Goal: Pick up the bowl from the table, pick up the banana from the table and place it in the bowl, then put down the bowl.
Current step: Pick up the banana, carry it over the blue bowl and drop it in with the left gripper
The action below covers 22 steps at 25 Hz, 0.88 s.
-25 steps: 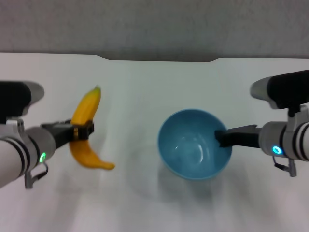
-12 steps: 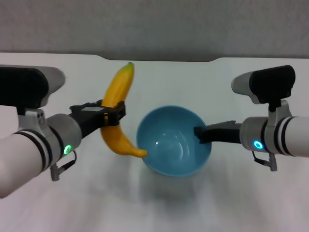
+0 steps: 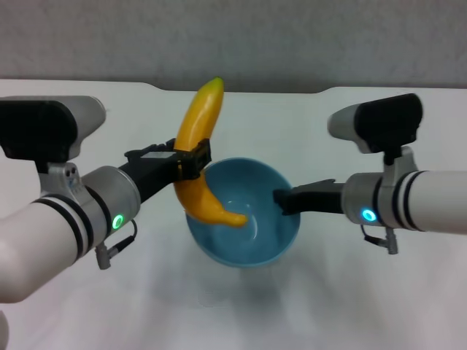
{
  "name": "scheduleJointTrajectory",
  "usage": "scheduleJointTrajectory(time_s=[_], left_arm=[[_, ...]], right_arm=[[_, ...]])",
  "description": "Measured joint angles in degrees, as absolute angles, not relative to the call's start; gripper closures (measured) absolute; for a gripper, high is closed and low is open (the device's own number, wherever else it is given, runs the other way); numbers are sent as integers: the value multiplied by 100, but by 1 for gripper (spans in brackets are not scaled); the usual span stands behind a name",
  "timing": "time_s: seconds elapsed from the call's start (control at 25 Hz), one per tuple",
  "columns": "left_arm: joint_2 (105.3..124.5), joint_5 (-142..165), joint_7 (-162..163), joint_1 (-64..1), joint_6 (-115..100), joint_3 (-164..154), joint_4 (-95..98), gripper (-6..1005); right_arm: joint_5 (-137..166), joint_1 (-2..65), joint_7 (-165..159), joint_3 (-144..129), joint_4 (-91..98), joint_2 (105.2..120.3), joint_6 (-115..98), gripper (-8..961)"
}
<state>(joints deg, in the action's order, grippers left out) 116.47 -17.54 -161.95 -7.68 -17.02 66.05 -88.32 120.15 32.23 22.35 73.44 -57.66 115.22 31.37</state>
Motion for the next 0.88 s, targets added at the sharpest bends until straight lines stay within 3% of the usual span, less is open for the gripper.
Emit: scheduleJointTrajectory(time_s=[0.88], left_arm=[[11632, -1933, -16164, -901, -749, 6122, -8143, 496]], right_arm=[[11811, 3465, 2285, 7223, -5597, 11522, 2979, 825]])
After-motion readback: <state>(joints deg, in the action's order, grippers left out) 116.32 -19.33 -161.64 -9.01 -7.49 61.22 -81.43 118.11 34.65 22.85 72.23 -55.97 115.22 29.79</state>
